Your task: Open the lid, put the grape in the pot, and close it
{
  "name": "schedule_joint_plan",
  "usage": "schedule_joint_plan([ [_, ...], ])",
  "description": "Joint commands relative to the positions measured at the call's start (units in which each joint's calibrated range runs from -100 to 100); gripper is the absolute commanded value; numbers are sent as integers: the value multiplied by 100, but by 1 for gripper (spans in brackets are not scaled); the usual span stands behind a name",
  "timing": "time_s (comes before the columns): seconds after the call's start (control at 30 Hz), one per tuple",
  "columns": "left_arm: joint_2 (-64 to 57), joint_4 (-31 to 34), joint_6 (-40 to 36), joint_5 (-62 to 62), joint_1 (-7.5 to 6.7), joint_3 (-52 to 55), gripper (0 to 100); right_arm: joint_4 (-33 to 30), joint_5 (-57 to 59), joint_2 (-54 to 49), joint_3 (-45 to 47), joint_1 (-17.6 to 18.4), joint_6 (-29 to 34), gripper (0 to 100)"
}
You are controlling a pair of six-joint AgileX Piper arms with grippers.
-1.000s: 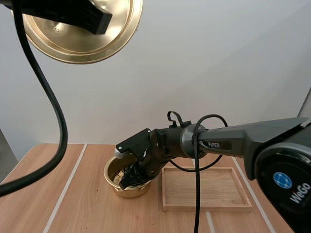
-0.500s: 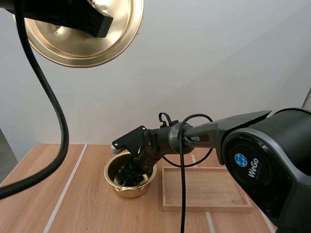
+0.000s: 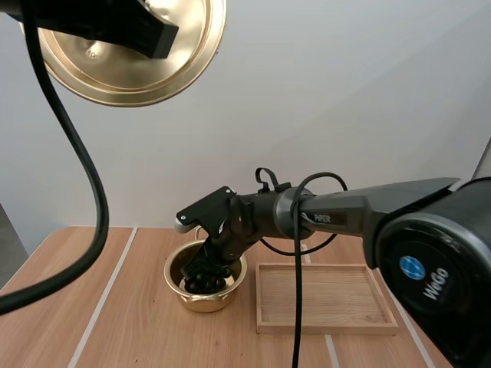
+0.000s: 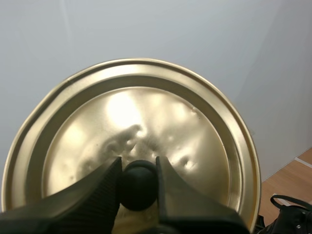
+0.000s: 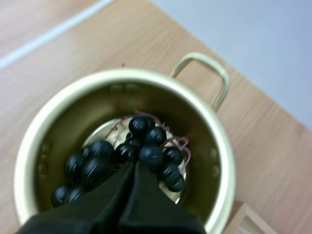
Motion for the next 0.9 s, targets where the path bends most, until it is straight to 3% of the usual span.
schedule_joint_plan([
  [0.0,-21,3,-56,-64,-5,-47,0,-67,120,-443,-21,-6,-22,0],
  [0.27,-21,3,-56,-64,-5,-47,0,65,76,-500,-21,-6,-22,0],
  [0.47,-21,3,-56,-64,-5,-47,0,462,-25,-17,-21,15,-73,0],
  [0.87,-21,3,-91,-64,-5,-47,0,395,-221,951,-21,266,-157,0],
])
